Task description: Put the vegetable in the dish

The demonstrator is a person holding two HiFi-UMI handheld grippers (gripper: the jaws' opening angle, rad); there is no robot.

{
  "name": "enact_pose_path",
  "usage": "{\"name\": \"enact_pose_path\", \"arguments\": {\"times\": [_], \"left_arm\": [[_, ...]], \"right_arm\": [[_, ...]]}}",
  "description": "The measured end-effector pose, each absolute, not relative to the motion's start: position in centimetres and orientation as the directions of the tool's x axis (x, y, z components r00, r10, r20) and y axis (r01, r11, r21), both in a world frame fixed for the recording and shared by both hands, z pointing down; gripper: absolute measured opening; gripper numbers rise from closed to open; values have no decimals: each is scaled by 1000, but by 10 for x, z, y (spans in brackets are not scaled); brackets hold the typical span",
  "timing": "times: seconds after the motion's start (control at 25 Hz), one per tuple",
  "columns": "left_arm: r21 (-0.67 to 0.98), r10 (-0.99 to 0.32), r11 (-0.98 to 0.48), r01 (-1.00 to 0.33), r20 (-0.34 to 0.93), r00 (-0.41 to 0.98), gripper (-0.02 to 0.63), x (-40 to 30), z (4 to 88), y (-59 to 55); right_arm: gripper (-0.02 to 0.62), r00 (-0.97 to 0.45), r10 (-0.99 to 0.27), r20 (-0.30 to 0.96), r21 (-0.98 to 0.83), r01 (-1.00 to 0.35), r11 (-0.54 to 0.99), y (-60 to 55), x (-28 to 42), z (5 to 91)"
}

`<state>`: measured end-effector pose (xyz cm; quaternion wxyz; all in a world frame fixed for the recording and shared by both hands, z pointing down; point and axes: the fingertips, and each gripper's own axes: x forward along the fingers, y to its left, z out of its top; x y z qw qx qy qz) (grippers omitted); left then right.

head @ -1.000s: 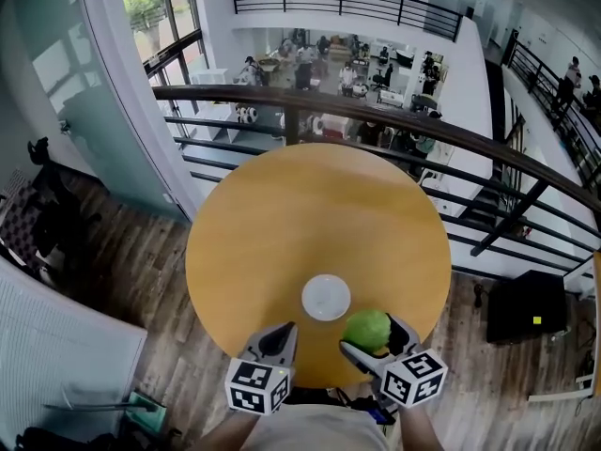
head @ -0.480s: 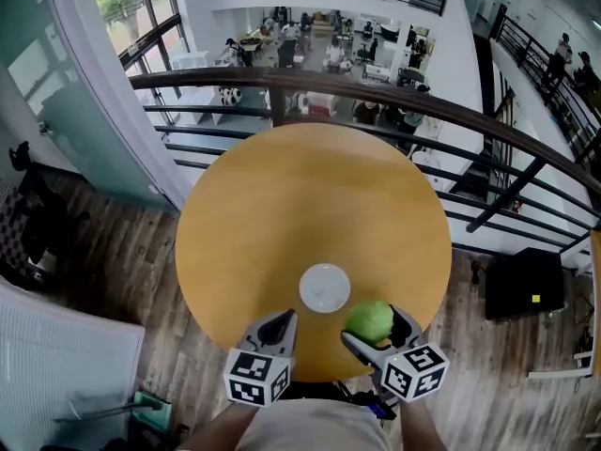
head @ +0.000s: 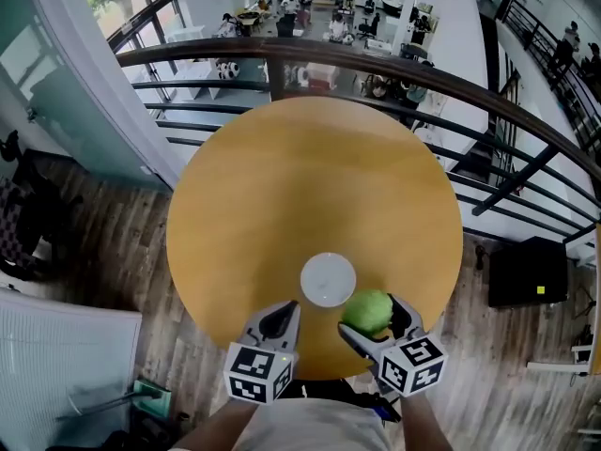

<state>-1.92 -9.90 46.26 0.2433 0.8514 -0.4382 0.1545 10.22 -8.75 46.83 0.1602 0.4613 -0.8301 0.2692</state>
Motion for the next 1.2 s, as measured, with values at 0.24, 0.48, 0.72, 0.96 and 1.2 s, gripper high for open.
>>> {"name": "enact_pose_path", "arguments": {"times": [0.24, 0.48, 0.72, 0.96, 1.2], "left_arm": [[302, -653, -494, -815, 490, 577, 21, -16, 479, -112], [319, -639, -482, -816, 510, 576, 21, -17, 495, -129], [332, -621, -468, -819, 536, 572, 21, -20, 515, -140], [342, -601, -465, -816, 554, 575, 21, -19, 532, -149], [353, -585, -461, -814, 569, 578, 21, -18, 547, -155]], "right_arm": [[479, -517, -656, 550, -286, -854, 434, -107, 92, 488], [479, -508, -627, 591, -284, -858, 427, -124, 85, 512], [479, -491, -600, 631, -283, -866, 412, -142, 80, 543], [479, -455, -571, 683, -262, -883, 390, -160, 76, 581], [479, -440, -540, 717, -249, -886, 392, -175, 69, 606]]}}
